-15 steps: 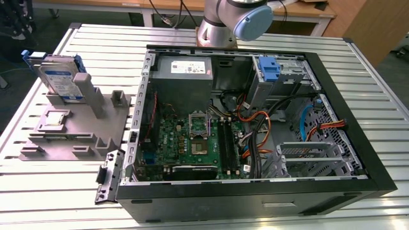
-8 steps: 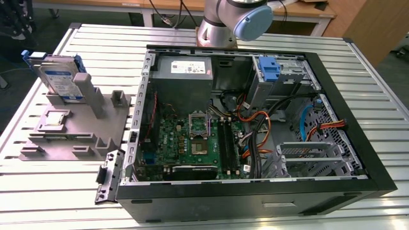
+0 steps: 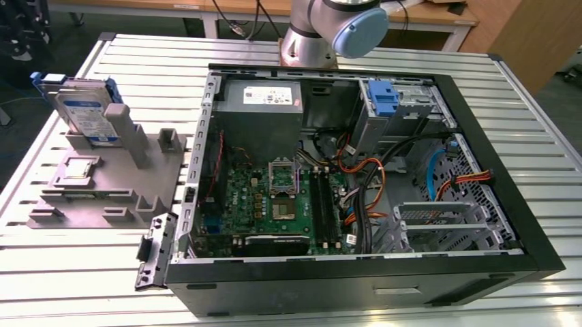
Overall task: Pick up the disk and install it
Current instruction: 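Pick up the disk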
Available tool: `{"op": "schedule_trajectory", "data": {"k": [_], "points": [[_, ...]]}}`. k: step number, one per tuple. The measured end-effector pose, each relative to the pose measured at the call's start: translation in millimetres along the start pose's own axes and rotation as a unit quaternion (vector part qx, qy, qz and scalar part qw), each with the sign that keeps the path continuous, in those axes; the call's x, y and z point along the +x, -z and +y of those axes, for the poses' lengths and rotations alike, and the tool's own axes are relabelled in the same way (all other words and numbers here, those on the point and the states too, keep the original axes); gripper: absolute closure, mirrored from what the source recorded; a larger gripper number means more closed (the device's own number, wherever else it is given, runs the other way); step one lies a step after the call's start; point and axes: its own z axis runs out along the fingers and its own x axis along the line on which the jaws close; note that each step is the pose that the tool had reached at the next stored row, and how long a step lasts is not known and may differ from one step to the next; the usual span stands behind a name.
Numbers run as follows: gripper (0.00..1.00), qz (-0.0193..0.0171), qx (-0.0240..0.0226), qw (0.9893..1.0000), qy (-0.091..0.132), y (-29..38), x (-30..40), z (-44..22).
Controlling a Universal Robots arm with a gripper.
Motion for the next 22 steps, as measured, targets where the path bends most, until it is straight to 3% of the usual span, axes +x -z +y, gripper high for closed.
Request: {"op": "schedule_trajectory", "data": {"k": [3,6,7,12,22], "points": [[0.59,0.0003,-0.0001,1.0,0.002,-0.3,0.0,0.0],[0.53,0.0,-0.0005,1.0,0.005,-3.0,0.2,0.7],[0.47,-0.0007,-0.001,1.0,0.007,-4.0,0.4,1.4],[0.47,-0.0043,-0.0019,0.9998,0.017,-10.9,0.9,3.8],[0.47,-0.0044,-0.0027,0.9996,0.026,-16.3,-0.3,5.1]]}}
